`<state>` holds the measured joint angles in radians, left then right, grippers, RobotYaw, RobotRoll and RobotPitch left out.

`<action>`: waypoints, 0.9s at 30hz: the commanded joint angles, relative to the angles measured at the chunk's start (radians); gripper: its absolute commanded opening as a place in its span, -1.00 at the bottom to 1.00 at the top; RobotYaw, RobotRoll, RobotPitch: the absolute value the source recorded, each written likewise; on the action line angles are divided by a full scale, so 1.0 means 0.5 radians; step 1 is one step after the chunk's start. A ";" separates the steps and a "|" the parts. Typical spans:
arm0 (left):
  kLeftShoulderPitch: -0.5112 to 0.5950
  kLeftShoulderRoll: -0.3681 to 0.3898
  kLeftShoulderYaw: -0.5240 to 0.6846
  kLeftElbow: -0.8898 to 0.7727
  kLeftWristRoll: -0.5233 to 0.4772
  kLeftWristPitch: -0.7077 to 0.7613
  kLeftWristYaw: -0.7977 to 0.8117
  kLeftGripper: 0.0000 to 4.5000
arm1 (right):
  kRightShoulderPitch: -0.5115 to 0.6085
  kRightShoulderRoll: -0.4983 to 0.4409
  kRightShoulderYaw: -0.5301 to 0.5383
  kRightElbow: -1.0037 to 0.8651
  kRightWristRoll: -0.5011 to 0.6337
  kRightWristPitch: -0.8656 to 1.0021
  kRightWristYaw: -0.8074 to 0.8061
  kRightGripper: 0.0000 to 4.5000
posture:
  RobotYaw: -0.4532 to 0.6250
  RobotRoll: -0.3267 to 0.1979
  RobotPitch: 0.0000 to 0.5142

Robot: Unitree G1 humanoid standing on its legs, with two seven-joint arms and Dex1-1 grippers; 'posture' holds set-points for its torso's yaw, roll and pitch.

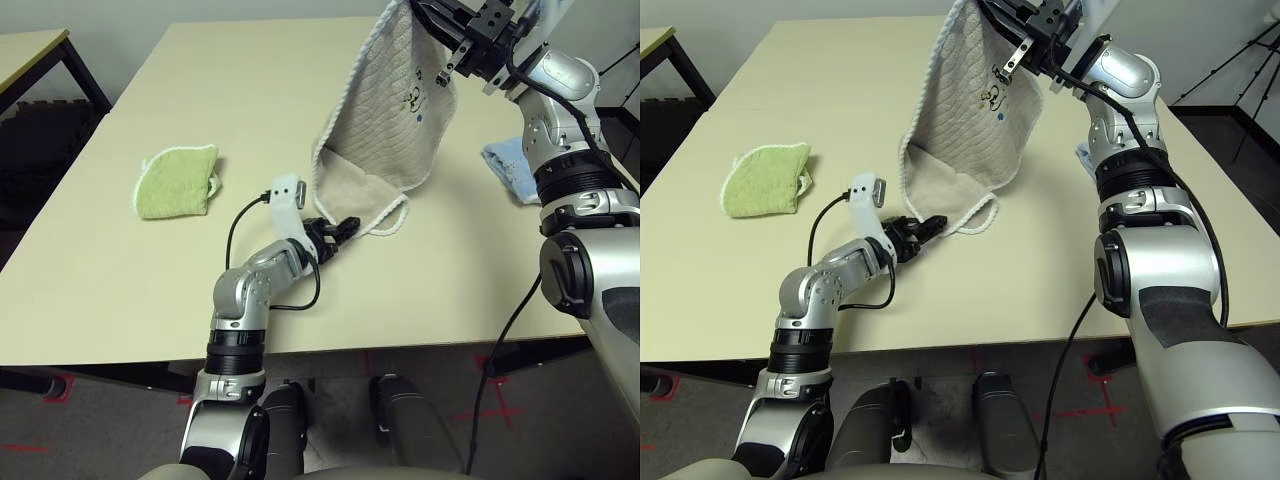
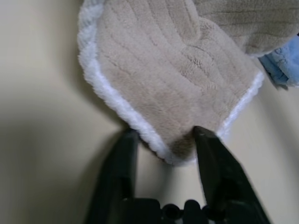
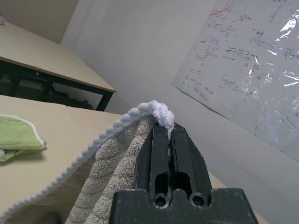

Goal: Fold the towel and set it aside.

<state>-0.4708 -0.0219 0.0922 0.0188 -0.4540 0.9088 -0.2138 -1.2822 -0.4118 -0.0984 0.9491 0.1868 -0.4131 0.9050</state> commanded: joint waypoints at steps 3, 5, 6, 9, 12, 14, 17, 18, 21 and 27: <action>-0.001 -0.038 -0.034 0.062 0.006 0.029 0.028 -0.86 | -0.039 -0.015 -0.018 0.045 -0.016 -0.021 -0.029 -1.00 | -0.36 0.25 -0.48; 0.010 -0.044 -0.030 0.055 0.014 0.021 0.044 -0.98 | -0.022 -0.013 -0.018 0.047 -0.017 -0.021 -0.037 -1.00 | -0.36 0.25 -0.48; 0.017 -0.041 -0.021 0.046 0.017 0.016 0.056 -0.98 | -0.014 -0.014 -0.018 0.048 -0.018 -0.022 -0.039 -1.00 | -0.36 0.25 -0.48; 0.022 0.025 0.022 0.006 0.024 0.019 0.073 -0.98 | -0.006 -0.021 -0.019 0.058 -0.022 -0.017 -0.051 -1.00 | -0.35 0.25 -0.47; 0.021 0.155 0.059 -0.059 0.051 0.021 0.079 -0.98 | 0.001 -0.035 -0.023 0.069 -0.029 -0.010 -0.066 -1.00 | -0.35 0.25 -0.47; 0.012 0.279 0.118 -0.106 0.058 0.023 0.088 -0.98 | 0.007 -0.047 -0.030 0.086 -0.031 0.006 -0.091 -1.00 | -0.33 0.25 -0.46; -0.004 0.430 0.217 -0.149 0.051 0.029 0.108 -0.98 | 0.032 -0.061 -0.023 0.113 -0.042 0.013 -0.117 -1.00 | -0.30 0.25 -0.47; -0.007 0.458 0.246 -0.161 0.041 0.037 0.114 -0.98 | 0.042 -0.063 -0.020 0.118 -0.044 0.015 -0.122 -1.00 | -0.30 0.25 -0.47; -0.008 0.519 0.285 -0.185 0.038 0.045 0.125 -0.98 | 0.071 -0.059 -0.010 0.128 -0.054 0.017 -0.142 -1.00 | -0.30 0.25 -0.47; 0.003 0.579 0.300 -0.224 0.054 0.045 0.147 -0.98 | 0.126 -0.081 0.027 0.134 -0.125 0.171 -0.215 -1.00 | -0.28 0.25 -0.47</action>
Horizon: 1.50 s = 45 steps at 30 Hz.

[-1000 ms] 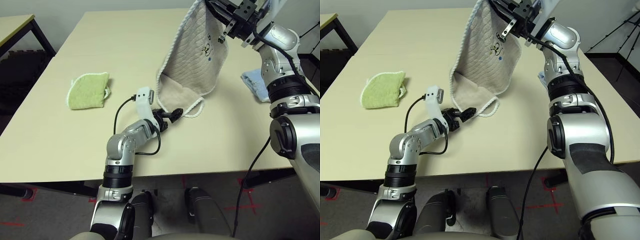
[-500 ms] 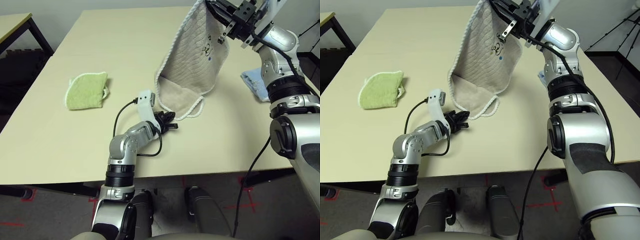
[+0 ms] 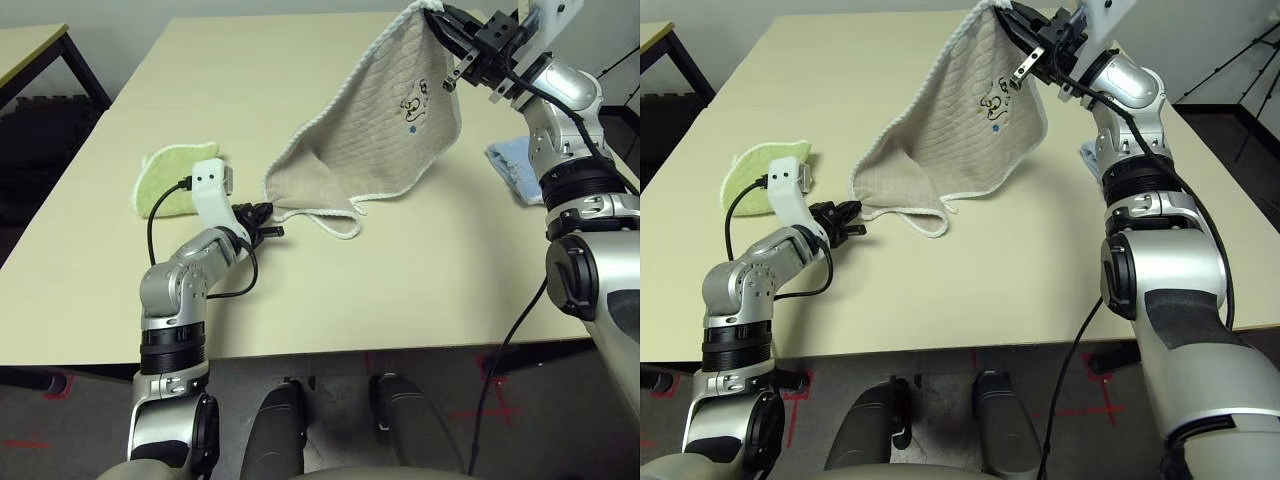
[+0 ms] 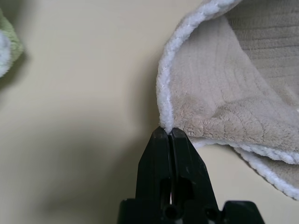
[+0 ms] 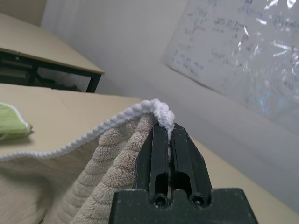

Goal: Fold the towel and set it aside.

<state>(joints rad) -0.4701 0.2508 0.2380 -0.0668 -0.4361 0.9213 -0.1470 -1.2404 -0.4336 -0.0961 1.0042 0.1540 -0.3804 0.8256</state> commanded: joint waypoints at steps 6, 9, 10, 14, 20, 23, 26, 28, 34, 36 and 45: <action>0.001 0.205 -0.019 -0.072 0.077 0.001 -0.024 -0.98 | 0.168 -0.120 0.145 0.000 -0.243 0.357 -0.119 -1.00 | -0.30 0.25 -0.45; -0.003 0.298 -0.025 -0.063 0.102 -0.025 -0.044 -0.98 | 0.215 -0.129 0.170 -0.048 -0.285 0.458 -0.149 -1.00 | -0.31 0.25 -0.43; -0.004 0.341 -0.039 -0.060 0.124 -0.040 -0.059 -0.98 | 0.222 -0.131 0.179 -0.053 -0.302 0.480 -0.167 -1.00 | -0.31 0.25 -0.43; -0.017 0.482 -0.073 -0.045 0.193 -0.091 -0.119 -0.98 | 0.207 -0.128 0.190 -0.026 -0.346 0.543 -0.254 -1.00 | -0.30 0.25 -0.43; -0.082 0.699 -0.102 0.004 0.286 -0.152 -0.232 -0.98 | 0.154 -0.122 0.174 0.039 -0.398 0.569 -0.443 -1.00 | -0.28 0.25 -0.44; -0.112 0.791 -0.110 0.051 0.317 -0.183 -0.293 -0.98 | 0.122 -0.136 0.162 0.085 -0.425 0.560 -0.569 -1.00 | -0.28 0.25 -0.44; -0.156 0.887 -0.118 0.114 0.349 -0.236 -0.357 -0.98 | 0.087 -0.153 0.139 0.118 -0.420 0.542 -0.665 -1.00 | -0.29 0.25 -0.43; -0.213 0.930 -0.123 0.147 0.359 -0.255 -0.386 -0.98 | 0.067 -0.158 0.134 0.131 -0.415 0.525 -0.704 -1.00 | -0.30 0.25 -0.42; -0.484 1.048 -0.159 0.308 0.415 -0.334 -0.465 -0.98 | -0.003 -0.180 0.111 0.150 -0.390 0.513 -0.769 -1.00 | -0.31 0.25 -0.42; -0.527 1.092 -0.173 0.329 0.415 -0.328 -0.509 -0.98 | 0.005 -0.202 0.117 0.122 -0.377 0.552 -0.694 -1.00 | -0.32 0.25 -0.41; -0.429 1.374 -0.301 0.227 0.345 -0.128 -0.927 -0.98 | 0.133 -0.322 0.166 -0.091 -0.311 0.913 -0.160 -1.00 | -0.36 0.25 -0.33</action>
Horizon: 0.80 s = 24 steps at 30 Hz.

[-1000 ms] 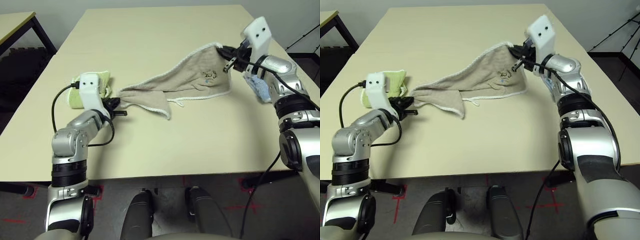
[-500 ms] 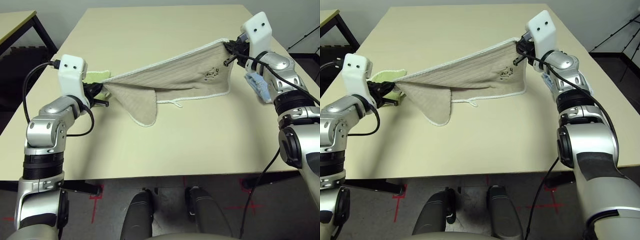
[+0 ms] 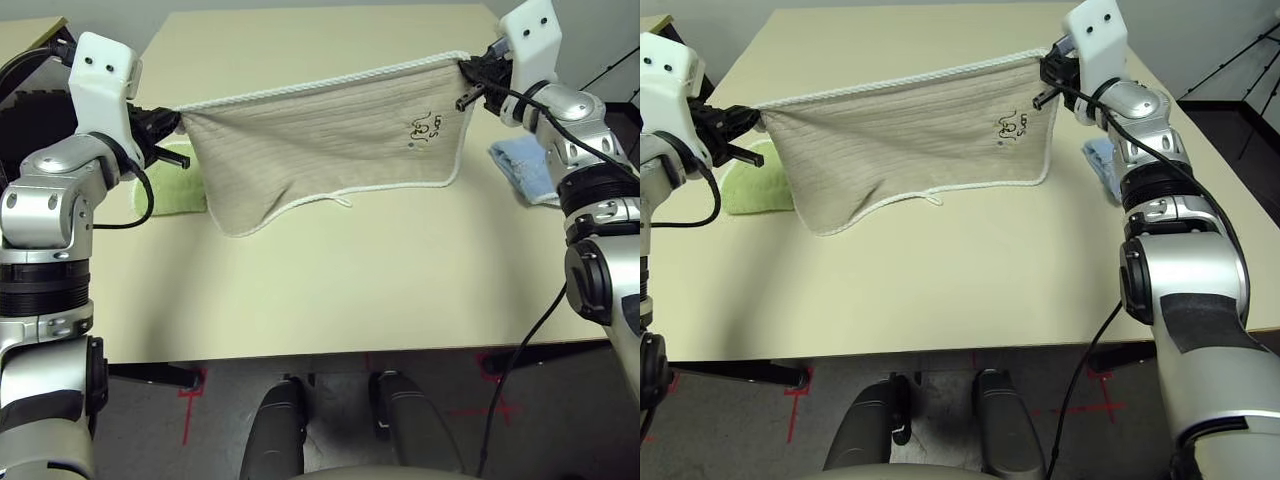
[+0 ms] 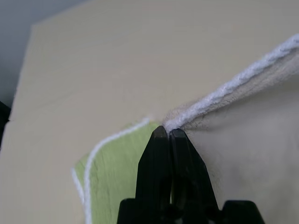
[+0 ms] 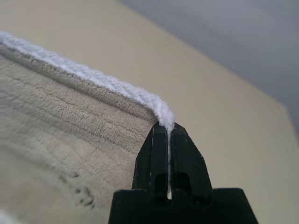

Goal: Fold the towel and set it aside.

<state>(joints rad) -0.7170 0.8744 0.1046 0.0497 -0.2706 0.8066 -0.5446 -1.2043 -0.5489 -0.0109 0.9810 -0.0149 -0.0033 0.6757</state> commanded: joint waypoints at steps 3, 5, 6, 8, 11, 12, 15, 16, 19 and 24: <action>0.076 0.237 -0.075 -0.010 -0.016 0.158 -0.308 -0.98 | 0.069 -0.125 -0.008 -0.110 0.066 0.337 0.329 -1.00 | -0.36 0.25 -0.33; 0.061 0.288 -0.093 -0.011 -0.044 0.197 -0.408 -0.98 | 0.070 -0.147 -0.004 -0.164 0.099 0.454 0.466 -1.00 | -0.36 0.25 -0.33; 0.054 0.309 -0.101 -0.012 -0.053 0.207 -0.452 -0.98 | 0.061 -0.156 -0.003 -0.180 0.125 0.551 0.547 -1.00 | -0.36 0.25 -0.32; 0.044 0.347 -0.120 -0.015 -0.078 0.240 -0.545 -0.98 | 0.047 -0.170 -0.002 -0.209 0.168 0.715 0.677 -1.00 | -0.36 0.25 -0.32; 0.039 0.404 -0.189 -0.007 -0.085 0.273 -0.689 -0.98 | 0.022 -0.170 0.030 -0.210 0.226 1.002 0.897 -1.00 | -0.36 0.25 -0.32; 0.039 0.414 -0.209 0.003 -0.076 0.266 -0.717 -0.98 | 0.009 -0.155 0.029 -0.186 0.219 1.043 0.880 -1.00 | -0.36 0.25 -0.32; 0.033 0.420 -0.300 0.046 -0.091 0.266 -0.868 -0.98 | -0.037 -0.087 0.075 -0.075 0.165 1.184 0.847 -1.00 | -0.36 0.25 -0.31; 0.020 0.404 -0.326 0.071 -0.082 0.251 -0.893 -0.98 | -0.042 -0.067 0.101 -0.054 0.141 1.195 0.847 -1.00 | -0.36 0.25 -0.31; -0.043 0.354 -0.430 0.198 0.019 0.185 -0.895 -0.98 | -0.059 -0.013 0.158 0.008 0.082 1.137 0.802 -1.00 | -0.36 0.25 -0.30; -0.262 0.170 -0.632 0.639 0.259 -0.124 -0.878 -0.98 | -0.162 0.112 0.222 0.260 -0.072 0.865 0.496 -1.00 | -0.37 0.25 -0.30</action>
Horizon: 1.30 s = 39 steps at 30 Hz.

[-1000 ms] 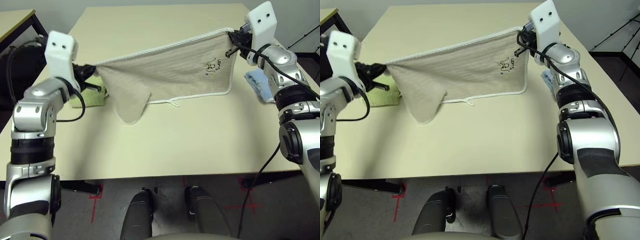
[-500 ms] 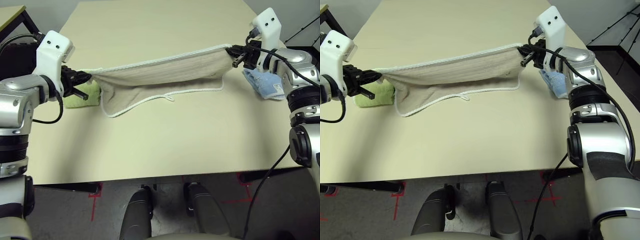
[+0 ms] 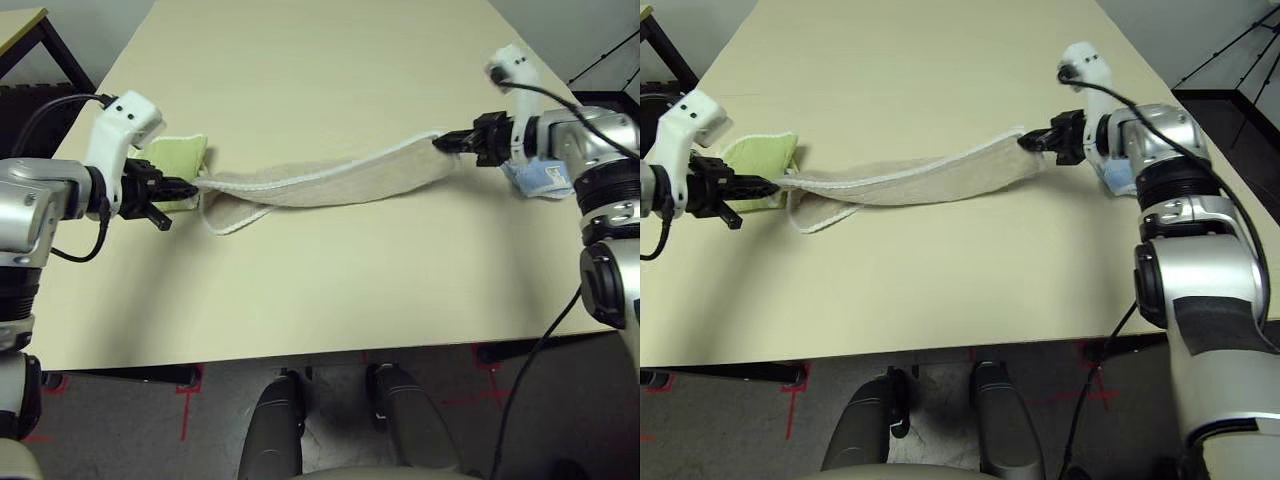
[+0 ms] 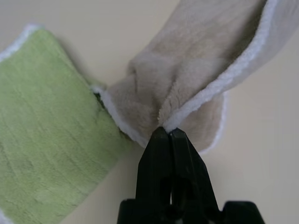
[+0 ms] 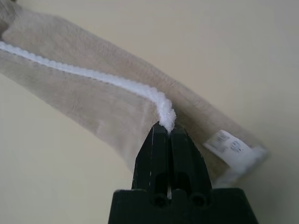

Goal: Fold the towel and set it aside.

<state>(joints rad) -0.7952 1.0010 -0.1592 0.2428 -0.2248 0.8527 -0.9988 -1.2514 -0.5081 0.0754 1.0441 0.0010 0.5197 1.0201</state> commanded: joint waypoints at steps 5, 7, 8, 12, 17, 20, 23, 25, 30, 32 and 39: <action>-0.448 -0.341 -0.121 0.851 0.502 -0.835 0.487 -0.98 | -0.166 0.101 0.058 0.335 -0.278 -0.677 -0.909 -1.00 | -0.38 0.25 -0.31; -0.589 -0.426 -0.084 1.074 0.596 -1.096 0.738 -0.98 | -0.215 0.102 0.046 0.409 -0.328 -0.826 -1.169 -1.00 | -0.40 0.25 -0.33; -0.663 -0.456 -0.061 1.182 0.635 -1.231 0.873 -0.98 | -0.237 0.095 0.049 0.441 -0.358 -0.907 -1.294 -1.00 | -0.40 0.25 -0.34; -0.884 -0.515 0.006 1.480 0.715 -1.600 1.197 -0.98 | -0.318 0.069 0.037 0.520 -0.426 -1.086 -1.632 -1.00 | -0.40 0.25 -0.34; -1.017 -0.513 0.049 1.616 0.768 -1.825 1.369 -0.98 | -0.367 0.040 0.013 0.550 -0.461 -1.249 -1.860 -1.00 | -0.39 0.25 -0.34; -0.990 -0.481 0.080 1.561 0.778 -1.924 1.441 -0.98 | -0.358 0.024 0.026 0.546 -0.493 -1.364 -1.928 -1.00 | -0.38 0.25 -0.34; -0.847 -0.454 0.122 1.408 0.758 -1.917 1.419 -0.98 | -0.316 0.014 0.056 0.537 -0.536 -1.474 -1.939 -1.00 | -0.38 0.25 -0.32; -0.754 -0.442 0.153 1.321 0.745 -1.864 1.389 -0.98 | -0.300 0.007 0.048 0.543 -0.545 -1.484 -1.924 -1.00 | -0.37 0.25 -0.31; -0.327 -0.391 0.230 0.761 0.646 -1.529 1.141 -0.98 | -0.191 -0.026 0.030 0.524 -0.517 -1.544 -1.701 -1.00 | -0.34 0.25 -0.28; -0.086 -0.347 0.263 0.412 0.572 -1.286 0.978 -0.98 | -0.112 -0.039 0.020 0.502 -0.482 -1.573 -1.488 -1.00 | -0.33 0.25 -0.27; 0.485 -0.182 0.423 -0.431 0.370 -0.677 0.672 -0.98 | 0.175 -0.141 -0.028 0.316 -0.292 -1.588 -0.671 -1.00 | -0.33 0.25 -0.22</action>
<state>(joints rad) -0.5757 0.8782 0.0102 0.0814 -0.0211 0.4414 -0.6322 -1.1848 -0.5395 0.0903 1.2302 -0.1784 -0.2940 0.5986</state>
